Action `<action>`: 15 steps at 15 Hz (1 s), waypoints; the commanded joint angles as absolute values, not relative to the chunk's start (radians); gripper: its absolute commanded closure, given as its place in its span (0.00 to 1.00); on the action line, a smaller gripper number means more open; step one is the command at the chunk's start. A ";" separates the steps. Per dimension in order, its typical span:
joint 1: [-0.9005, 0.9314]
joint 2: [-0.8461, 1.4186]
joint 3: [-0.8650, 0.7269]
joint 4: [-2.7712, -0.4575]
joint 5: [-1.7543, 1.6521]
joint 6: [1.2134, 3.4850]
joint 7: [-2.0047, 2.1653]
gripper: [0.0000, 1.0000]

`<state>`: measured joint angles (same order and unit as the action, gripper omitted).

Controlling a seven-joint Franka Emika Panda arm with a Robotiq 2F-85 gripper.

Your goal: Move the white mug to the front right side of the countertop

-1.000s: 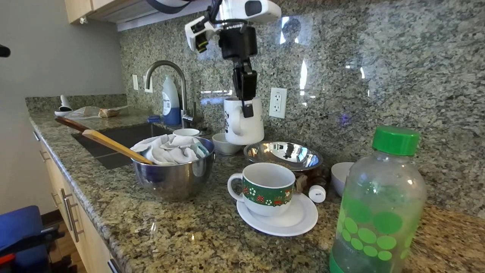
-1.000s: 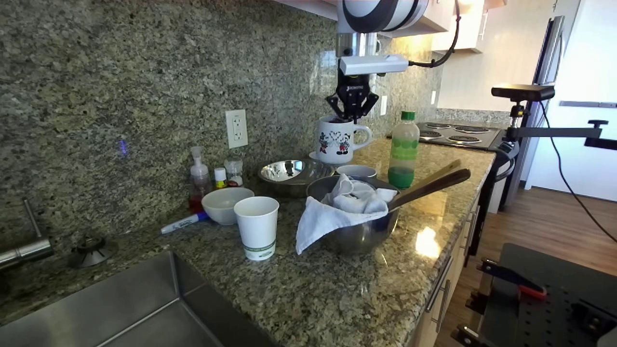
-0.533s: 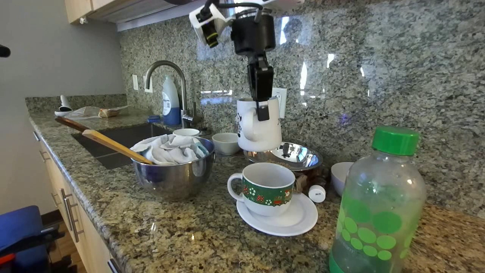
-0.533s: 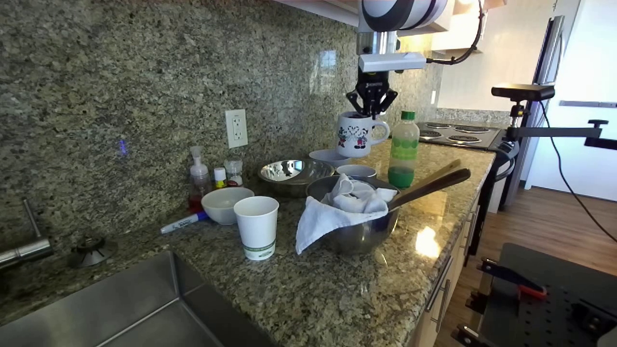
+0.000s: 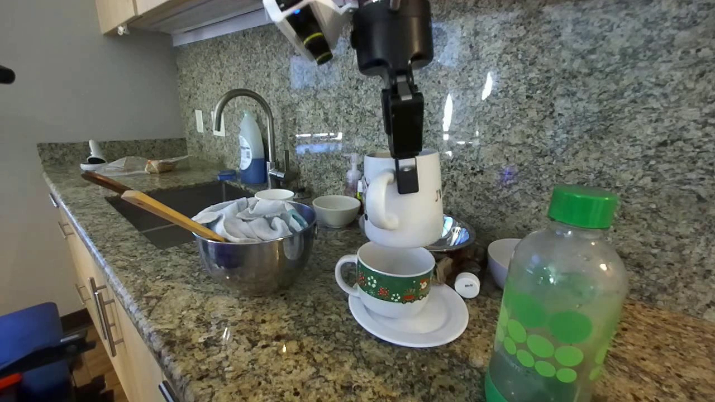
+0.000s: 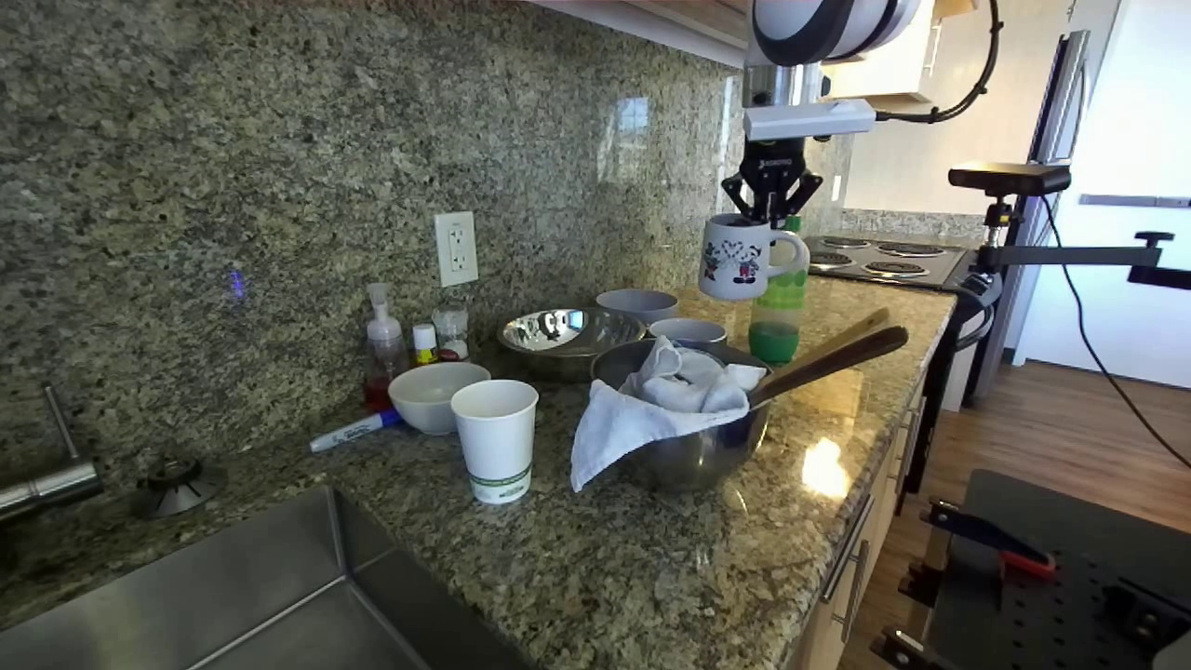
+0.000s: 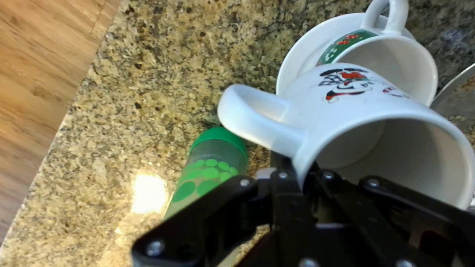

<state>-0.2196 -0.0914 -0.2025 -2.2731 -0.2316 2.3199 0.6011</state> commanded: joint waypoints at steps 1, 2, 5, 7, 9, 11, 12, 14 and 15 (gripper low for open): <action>-0.254 -0.166 -0.204 -2.311 -0.265 2.299 0.650 0.94; -0.263 -0.169 -0.206 -2.311 -0.267 2.298 0.658 0.94; -0.284 -0.165 -0.208 -2.314 -0.269 2.299 0.672 0.94; -0.293 -0.159 -0.209 -2.317 -0.265 2.306 0.686 0.94; -0.298 -0.153 -0.210 -2.325 -0.262 2.312 0.710 0.94; -0.299 -0.145 -0.207 -2.339 -0.263 2.321 0.740 0.94; -0.298 -0.142 -0.206 -2.346 -0.262 2.323 0.757 0.94; -0.297 -0.133 -0.206 -2.362 -0.264 2.329 0.790 0.94; -0.297 -0.129 -0.208 -2.372 -0.262 2.332 0.804 0.94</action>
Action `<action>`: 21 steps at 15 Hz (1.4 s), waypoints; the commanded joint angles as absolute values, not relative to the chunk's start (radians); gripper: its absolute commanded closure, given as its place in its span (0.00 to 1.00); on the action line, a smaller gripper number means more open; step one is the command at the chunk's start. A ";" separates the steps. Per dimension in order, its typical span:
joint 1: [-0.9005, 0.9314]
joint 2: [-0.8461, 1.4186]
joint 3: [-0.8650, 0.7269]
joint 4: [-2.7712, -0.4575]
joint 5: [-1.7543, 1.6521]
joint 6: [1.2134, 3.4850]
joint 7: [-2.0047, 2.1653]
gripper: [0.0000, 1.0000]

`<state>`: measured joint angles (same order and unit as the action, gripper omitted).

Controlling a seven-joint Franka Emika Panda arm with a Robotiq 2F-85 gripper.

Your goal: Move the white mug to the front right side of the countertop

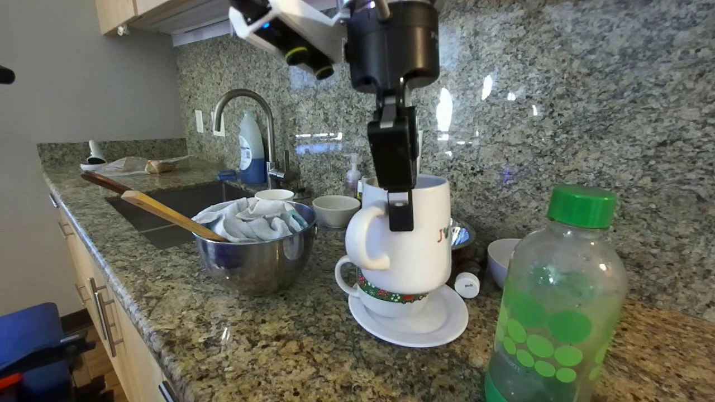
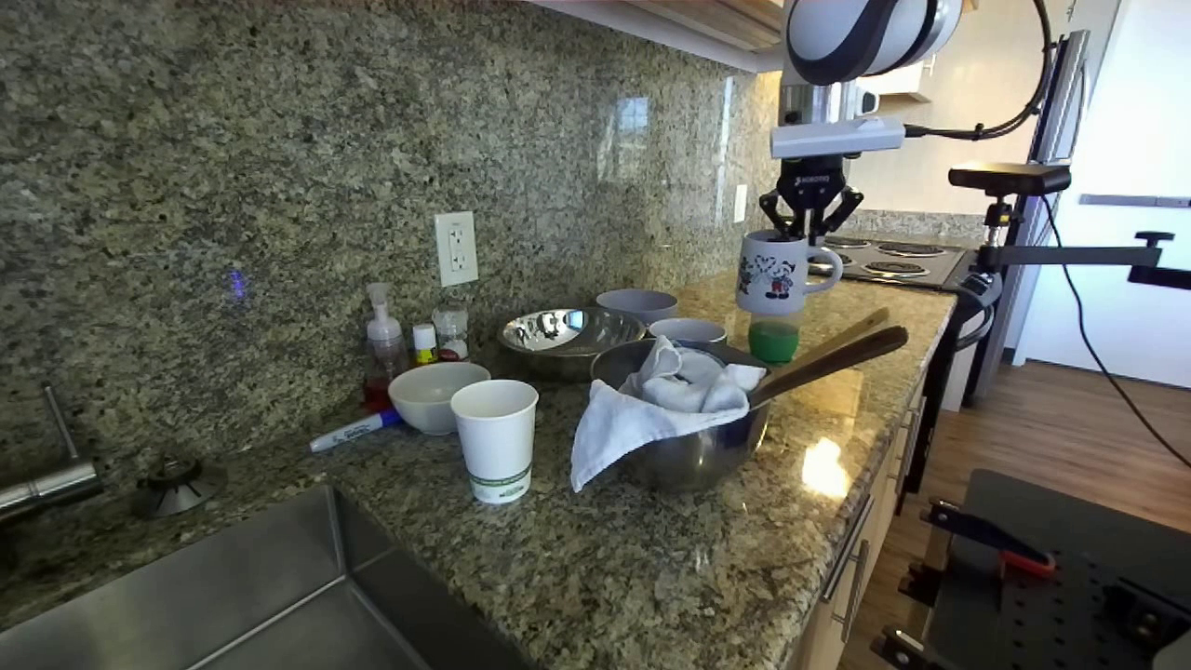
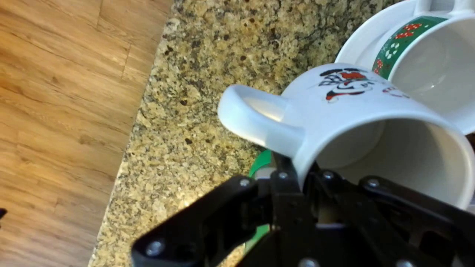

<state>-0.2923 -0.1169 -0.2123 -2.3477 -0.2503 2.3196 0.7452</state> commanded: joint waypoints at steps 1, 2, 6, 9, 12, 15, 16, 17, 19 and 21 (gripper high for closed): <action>-0.298 -0.126 -0.210 -2.379 -0.261 2.334 0.815 0.94; -0.299 -0.123 -0.213 -2.385 -0.260 2.335 0.826 0.94; -0.306 -0.118 -0.228 -2.407 -0.264 2.338 0.849 0.94; -0.316 -0.123 -0.249 -2.432 -0.264 2.345 0.847 0.94; -0.329 -0.127 -0.267 -2.462 -0.263 2.356 0.841 0.94; -0.332 -0.130 -0.274 -2.501 -0.259 2.378 0.838 0.94; -0.330 -0.132 -0.272 -2.514 -0.259 2.386 0.839 0.94; -0.328 -0.133 -0.270 -2.523 -0.259 2.392 0.841 0.94; -0.322 -0.132 -0.263 -2.542 -0.256 2.407 0.843 0.94; -0.316 -0.131 -0.256 -2.561 -0.253 2.427 0.847 0.94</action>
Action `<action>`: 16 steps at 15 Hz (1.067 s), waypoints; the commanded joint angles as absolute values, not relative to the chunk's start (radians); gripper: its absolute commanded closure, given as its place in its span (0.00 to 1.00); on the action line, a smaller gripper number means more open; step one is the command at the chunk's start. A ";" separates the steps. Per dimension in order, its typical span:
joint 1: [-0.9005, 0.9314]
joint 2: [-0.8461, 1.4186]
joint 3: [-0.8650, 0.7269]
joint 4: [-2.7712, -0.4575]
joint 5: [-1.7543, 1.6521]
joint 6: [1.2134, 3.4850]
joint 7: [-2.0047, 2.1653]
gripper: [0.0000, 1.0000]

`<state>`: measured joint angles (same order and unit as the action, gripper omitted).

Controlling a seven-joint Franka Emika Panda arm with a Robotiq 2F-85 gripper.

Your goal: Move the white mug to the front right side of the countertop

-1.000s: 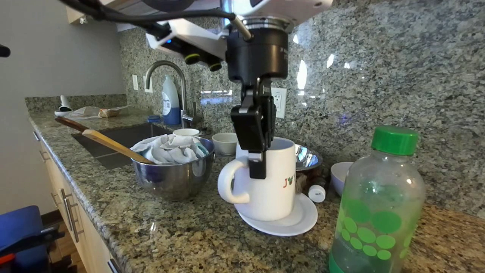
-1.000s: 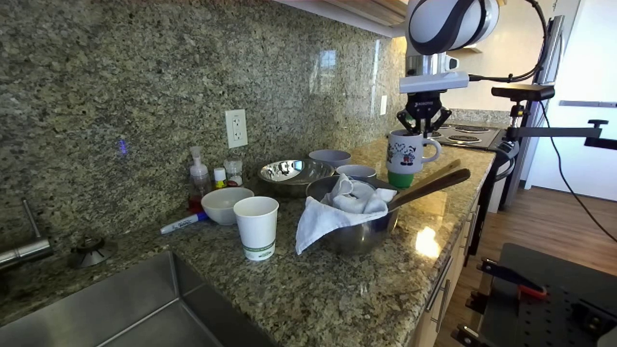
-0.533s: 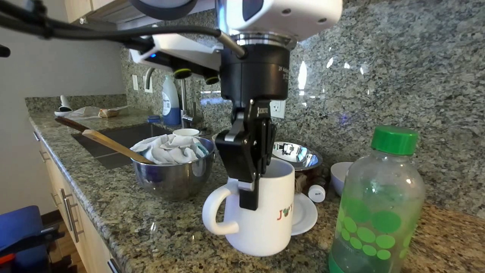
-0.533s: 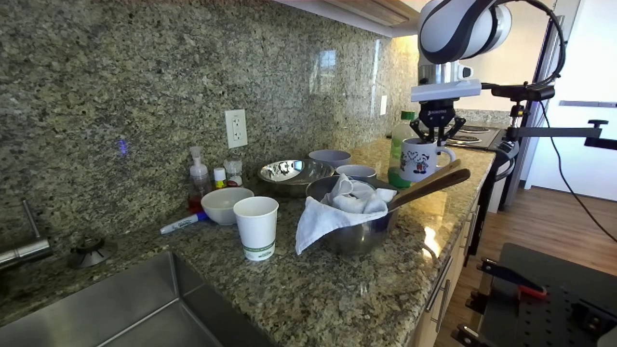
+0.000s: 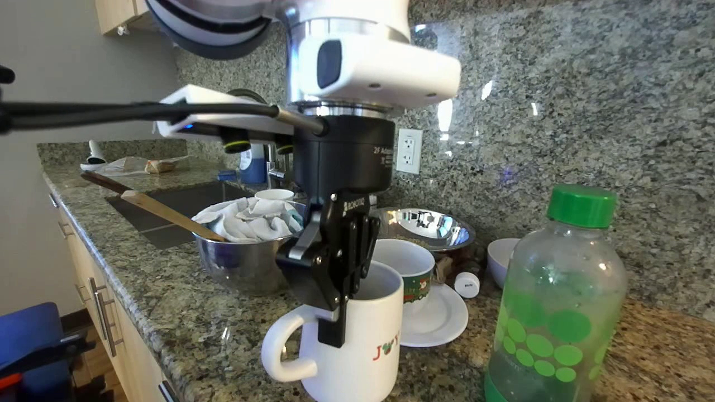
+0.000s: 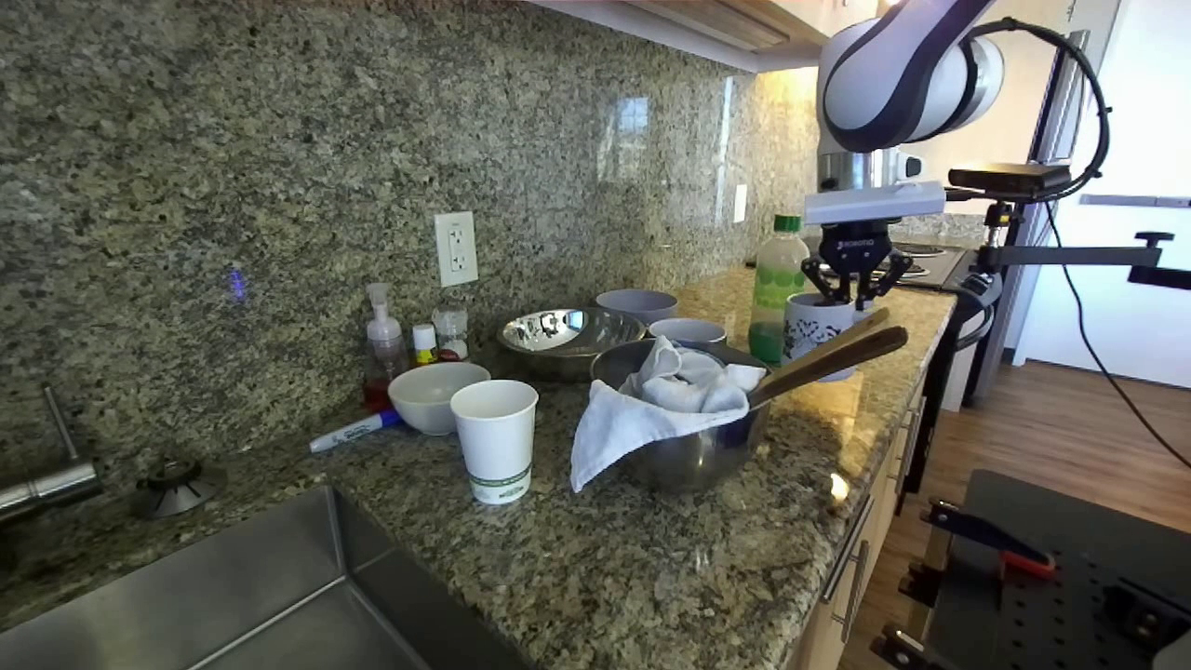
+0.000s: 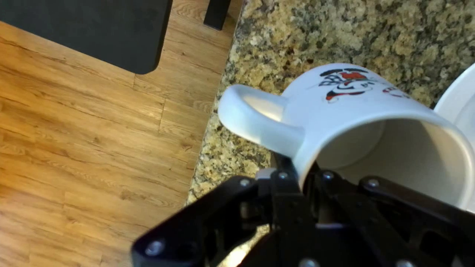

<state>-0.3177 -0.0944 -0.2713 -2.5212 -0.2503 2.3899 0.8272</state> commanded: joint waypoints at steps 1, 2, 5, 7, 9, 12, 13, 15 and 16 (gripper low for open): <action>-0.314 -0.131 -0.253 -2.569 -0.250 2.436 0.846 0.94; -0.311 -0.131 -0.250 -2.578 -0.249 2.446 0.847 0.94; -0.305 -0.130 -0.243 -2.607 -0.245 2.485 0.846 0.94; -0.306 -0.129 -0.238 -2.625 -0.244 2.513 0.844 0.94; -0.307 -0.129 -0.237 -2.642 -0.246 2.540 0.844 0.94; -0.308 -0.126 -0.235 -2.667 -0.244 2.583 0.841 0.94; -0.308 -0.125 -0.234 -2.674 -0.247 2.597 0.843 0.94; -0.307 -0.123 -0.230 -2.686 -0.249 2.620 0.847 0.94; -0.307 -0.123 -0.228 -2.692 -0.251 2.632 0.847 0.94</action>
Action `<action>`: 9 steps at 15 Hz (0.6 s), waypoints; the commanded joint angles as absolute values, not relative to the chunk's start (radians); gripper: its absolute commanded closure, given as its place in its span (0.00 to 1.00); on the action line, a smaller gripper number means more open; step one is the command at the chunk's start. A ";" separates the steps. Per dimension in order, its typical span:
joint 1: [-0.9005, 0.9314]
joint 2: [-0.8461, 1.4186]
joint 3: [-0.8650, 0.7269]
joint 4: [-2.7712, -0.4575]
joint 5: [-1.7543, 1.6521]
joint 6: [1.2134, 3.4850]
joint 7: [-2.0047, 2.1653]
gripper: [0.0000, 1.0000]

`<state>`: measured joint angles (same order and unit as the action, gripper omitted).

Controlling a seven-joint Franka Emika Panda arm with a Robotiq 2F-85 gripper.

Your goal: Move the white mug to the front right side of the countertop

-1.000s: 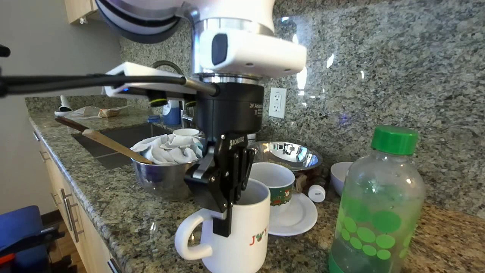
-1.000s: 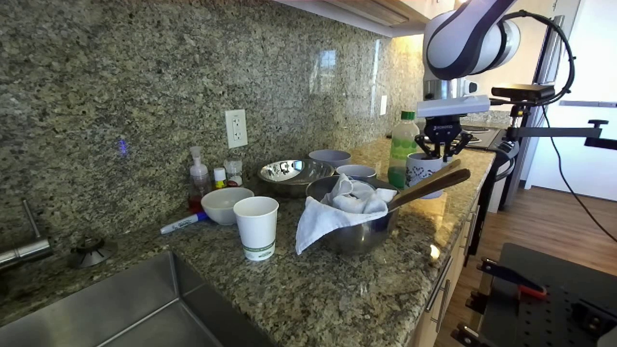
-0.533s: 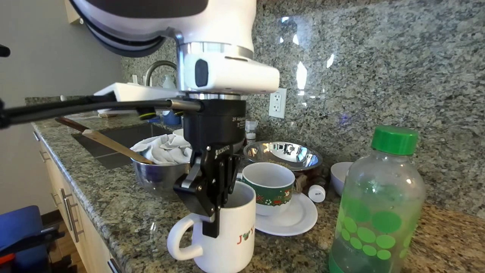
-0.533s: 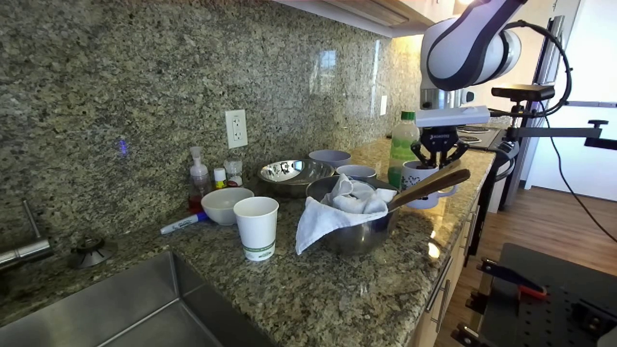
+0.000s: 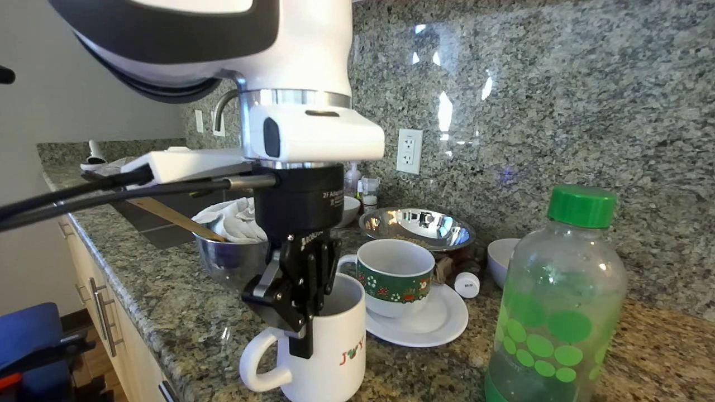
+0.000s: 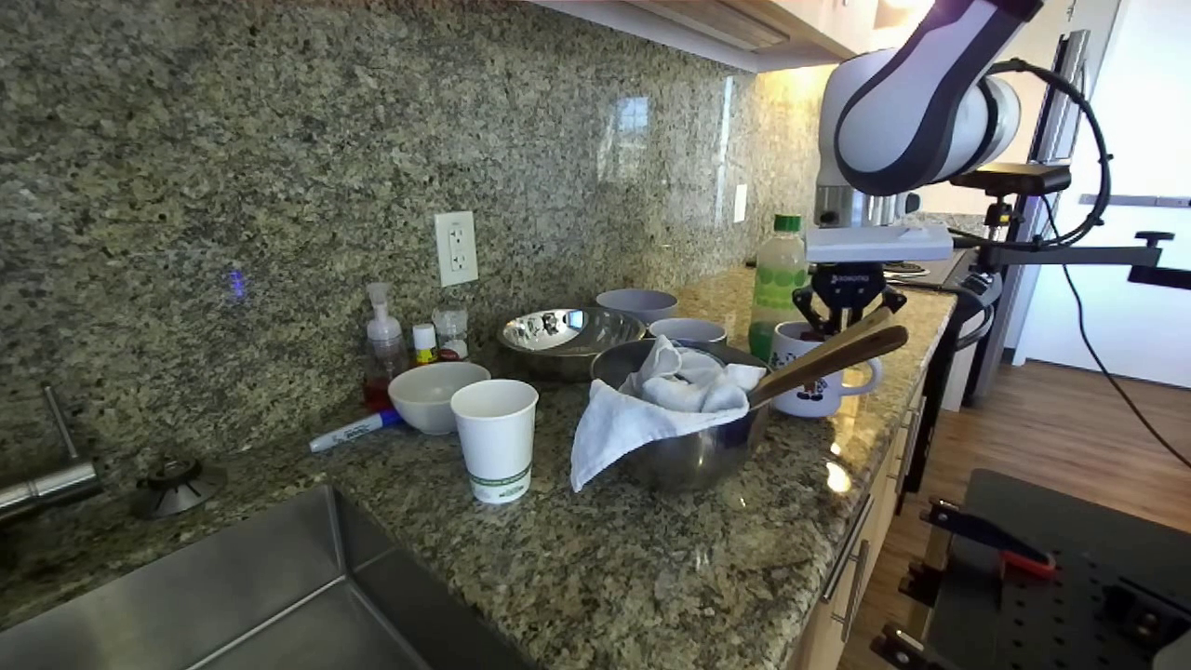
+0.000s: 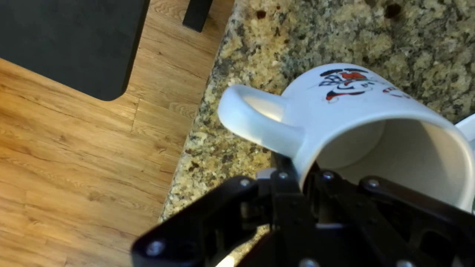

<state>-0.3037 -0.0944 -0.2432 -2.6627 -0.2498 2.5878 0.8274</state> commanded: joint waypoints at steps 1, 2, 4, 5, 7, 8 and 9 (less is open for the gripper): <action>-0.307 -0.122 -0.226 -2.698 -0.252 2.644 0.850 0.94; -0.308 -0.122 -0.224 -2.703 -0.255 2.656 0.853 0.94; -0.310 -0.122 -0.218 -2.716 -0.263 2.681 0.861 0.94; -0.311 -0.123 -0.215 -2.722 -0.267 2.693 0.866 0.94; -0.313 -0.124 -0.209 -2.736 -0.269 2.722 0.870 0.94; -0.313 -0.122 -0.207 -2.743 -0.268 2.735 0.871 0.94; -0.314 -0.119 -0.205 -2.748 -0.269 2.745 0.872 0.94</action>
